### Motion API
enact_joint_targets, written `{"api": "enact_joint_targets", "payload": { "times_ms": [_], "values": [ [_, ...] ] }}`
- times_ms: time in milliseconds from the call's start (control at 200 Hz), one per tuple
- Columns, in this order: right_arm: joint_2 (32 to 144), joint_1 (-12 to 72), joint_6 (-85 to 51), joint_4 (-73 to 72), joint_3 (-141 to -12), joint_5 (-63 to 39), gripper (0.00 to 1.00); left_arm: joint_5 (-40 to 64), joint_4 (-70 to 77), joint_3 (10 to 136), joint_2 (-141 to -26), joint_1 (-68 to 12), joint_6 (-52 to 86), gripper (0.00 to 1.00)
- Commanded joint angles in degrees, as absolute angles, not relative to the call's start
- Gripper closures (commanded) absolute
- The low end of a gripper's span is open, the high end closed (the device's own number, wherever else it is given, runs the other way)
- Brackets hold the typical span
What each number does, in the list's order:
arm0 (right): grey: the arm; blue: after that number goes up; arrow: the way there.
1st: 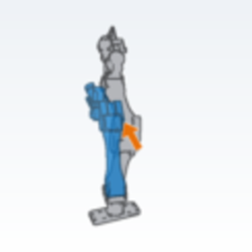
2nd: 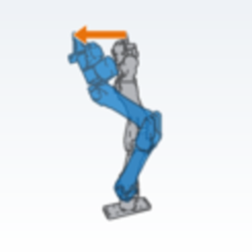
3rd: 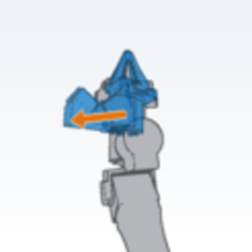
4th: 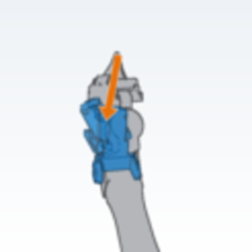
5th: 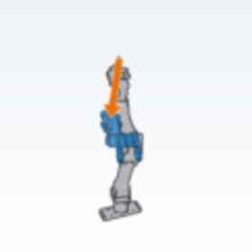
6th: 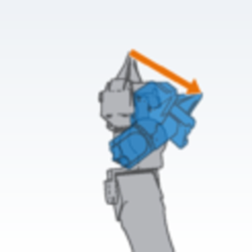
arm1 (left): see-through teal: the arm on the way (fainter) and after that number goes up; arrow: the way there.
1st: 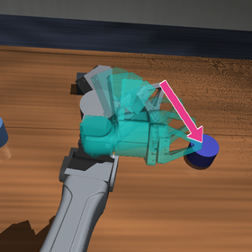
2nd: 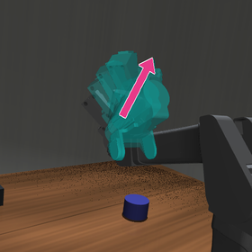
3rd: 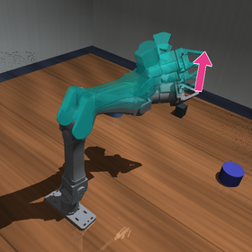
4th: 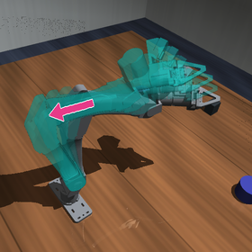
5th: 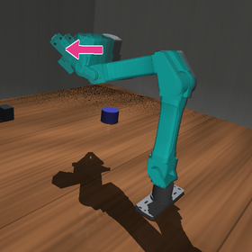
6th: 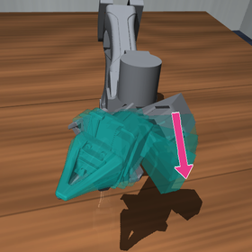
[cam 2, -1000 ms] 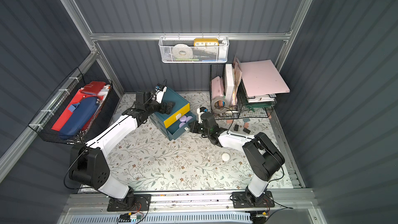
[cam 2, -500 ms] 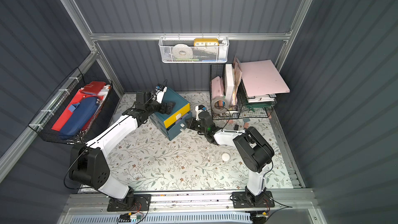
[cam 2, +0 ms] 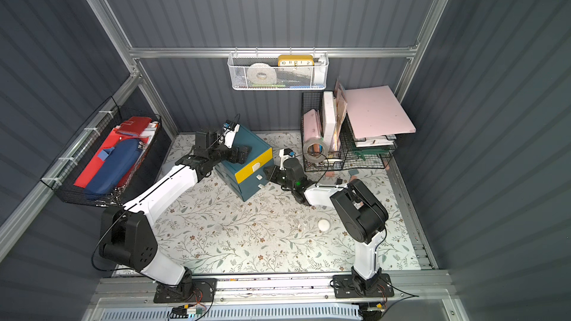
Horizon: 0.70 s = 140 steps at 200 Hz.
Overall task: Put the bluetooth earphones in the drawer according to color
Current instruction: Close the drawer in the storage box.
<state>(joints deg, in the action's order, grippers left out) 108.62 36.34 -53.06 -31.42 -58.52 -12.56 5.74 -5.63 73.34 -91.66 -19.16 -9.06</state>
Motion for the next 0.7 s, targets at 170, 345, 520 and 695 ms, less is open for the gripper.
{"api": "enact_joint_targets", "payload": {
  "times_ms": [170, 345, 520, 695],
  "values": [
    [108.5, 35.6, -54.3, -34.1, -58.6, -12.1, 1.0, 5.3, -16.4, 71.5, -94.0, -20.2, -9.8, 0.01],
    [105.3, 35.4, -55.2, -33.1, -55.8, -10.9, 1.0, 5.7, -16.3, 71.5, -94.3, -20.2, -9.6, 0.01],
    [104.5, 35.4, -57.5, -32.3, -53.1, -10.5, 1.0, 5.3, -16.7, 71.6, -94.6, -20.3, -9.7, 0.01],
    [106.6, 35.5, -60.2, -30.0, -52.7, -10.6, 0.92, 5.0, -16.7, 71.6, -94.3, -20.3, -9.9, 0.01]
  ]
}}
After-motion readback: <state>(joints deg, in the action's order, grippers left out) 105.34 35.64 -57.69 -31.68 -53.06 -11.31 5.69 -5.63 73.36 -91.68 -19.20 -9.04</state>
